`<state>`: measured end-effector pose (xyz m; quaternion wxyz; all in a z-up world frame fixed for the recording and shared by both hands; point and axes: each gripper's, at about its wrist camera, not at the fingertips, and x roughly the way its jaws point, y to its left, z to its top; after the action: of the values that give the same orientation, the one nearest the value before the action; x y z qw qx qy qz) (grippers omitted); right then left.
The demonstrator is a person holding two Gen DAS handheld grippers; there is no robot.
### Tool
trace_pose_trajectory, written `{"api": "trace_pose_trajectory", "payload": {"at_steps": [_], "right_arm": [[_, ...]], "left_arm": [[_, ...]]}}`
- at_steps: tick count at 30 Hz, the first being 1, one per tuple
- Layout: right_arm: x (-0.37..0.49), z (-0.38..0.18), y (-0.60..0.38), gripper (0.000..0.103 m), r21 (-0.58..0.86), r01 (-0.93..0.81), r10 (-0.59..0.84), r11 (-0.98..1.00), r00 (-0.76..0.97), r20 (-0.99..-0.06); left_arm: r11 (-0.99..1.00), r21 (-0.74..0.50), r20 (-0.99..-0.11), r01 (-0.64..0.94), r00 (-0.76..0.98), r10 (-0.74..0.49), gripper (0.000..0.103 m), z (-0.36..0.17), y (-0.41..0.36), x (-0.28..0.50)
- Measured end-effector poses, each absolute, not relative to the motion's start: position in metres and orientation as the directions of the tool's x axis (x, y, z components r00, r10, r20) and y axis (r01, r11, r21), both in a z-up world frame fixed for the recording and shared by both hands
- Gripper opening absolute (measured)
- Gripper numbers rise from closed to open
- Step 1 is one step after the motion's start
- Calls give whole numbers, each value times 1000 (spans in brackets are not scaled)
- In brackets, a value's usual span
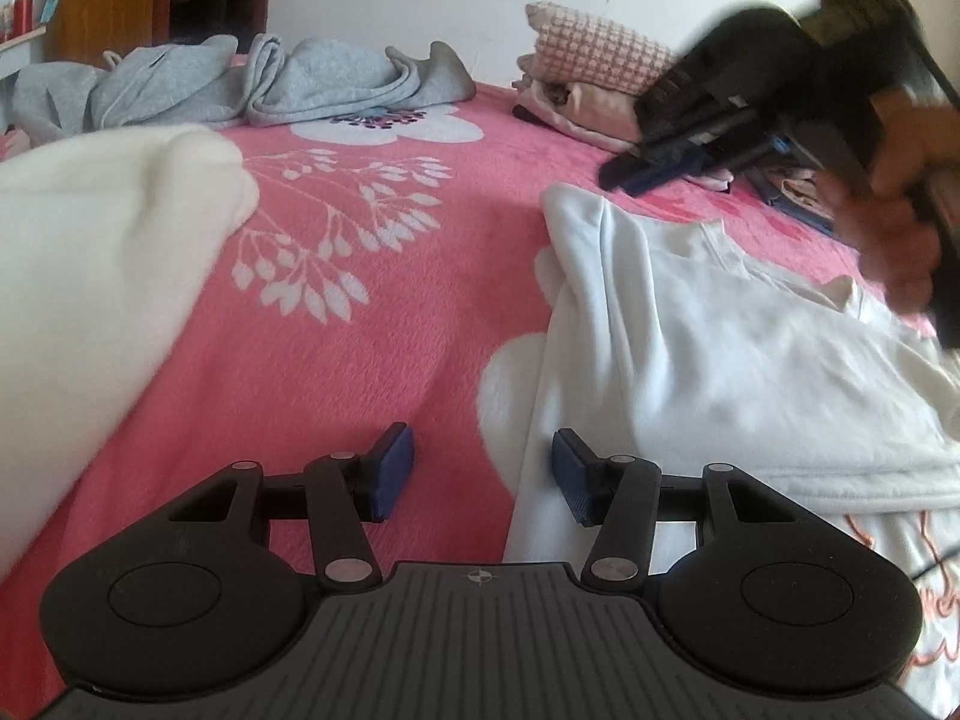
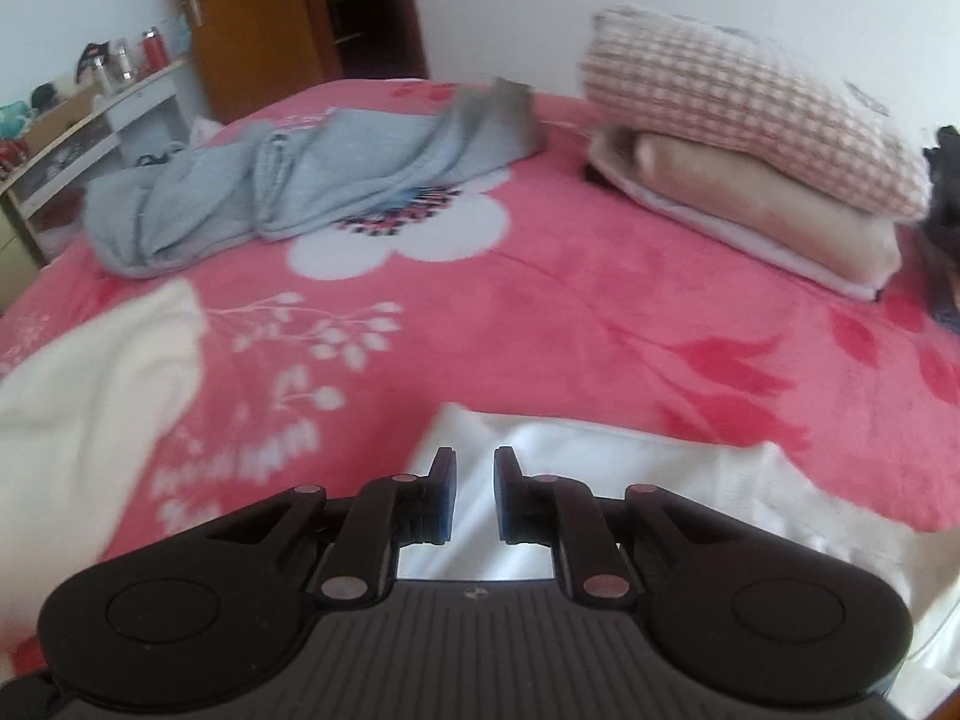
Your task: Fold clothes
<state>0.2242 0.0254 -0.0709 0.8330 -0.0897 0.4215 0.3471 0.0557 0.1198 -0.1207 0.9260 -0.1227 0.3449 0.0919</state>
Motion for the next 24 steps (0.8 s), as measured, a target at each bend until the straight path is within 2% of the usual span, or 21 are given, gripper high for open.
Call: {"api": "trace_pose_trajectory", "payload": {"at_steps": [2, 4, 7, 8, 9, 10, 11, 13, 18, 24], "right_arm": [[229, -67, 42, 28, 114, -655, 485, 747, 419, -768], [238, -66, 60, 45, 99, -647, 470, 756, 431, -770], [252, -74, 86, 50, 67, -655, 412, 753, 389, -824], [257, -82, 97, 49, 23, -662, 354, 749, 370, -859], [259, -89, 104, 37, -32, -664, 292, 747, 371, -882], [259, -91, 101, 9, -35, -651, 283, 758, 376, -883], [260, -92, 97, 6, -34, -637, 276, 770, 380, -883], [258, -81, 73, 6, 105, -573, 383, 813, 389, -838], [264, -81, 12, 6, 453, -420, 608, 786, 393, -690], [272, -97, -10, 6, 606, -368, 709, 705, 379, -595]], "left_arm": [[954, -159, -658, -254, 748, 90, 52, -121, 119, 54], [953, -160, -658, -256, 748, 90, 52, -122, 119, 54], [954, -158, -656, -255, 749, 91, 52, -122, 119, 54], [954, -157, -655, -256, 750, 93, 52, -122, 119, 54], [953, -160, -655, -257, 750, 93, 52, -121, 119, 54], [952, -165, -654, -259, 751, 91, 52, -121, 119, 53], [950, -174, -653, -261, 753, 87, 52, -121, 121, 52], [940, -216, -649, -264, 759, 64, 50, -120, 128, 48], [857, -437, -600, -275, 798, -50, 48, -110, 165, 44], [781, -613, -525, -114, 799, -295, 49, -110, 197, 101]]}}
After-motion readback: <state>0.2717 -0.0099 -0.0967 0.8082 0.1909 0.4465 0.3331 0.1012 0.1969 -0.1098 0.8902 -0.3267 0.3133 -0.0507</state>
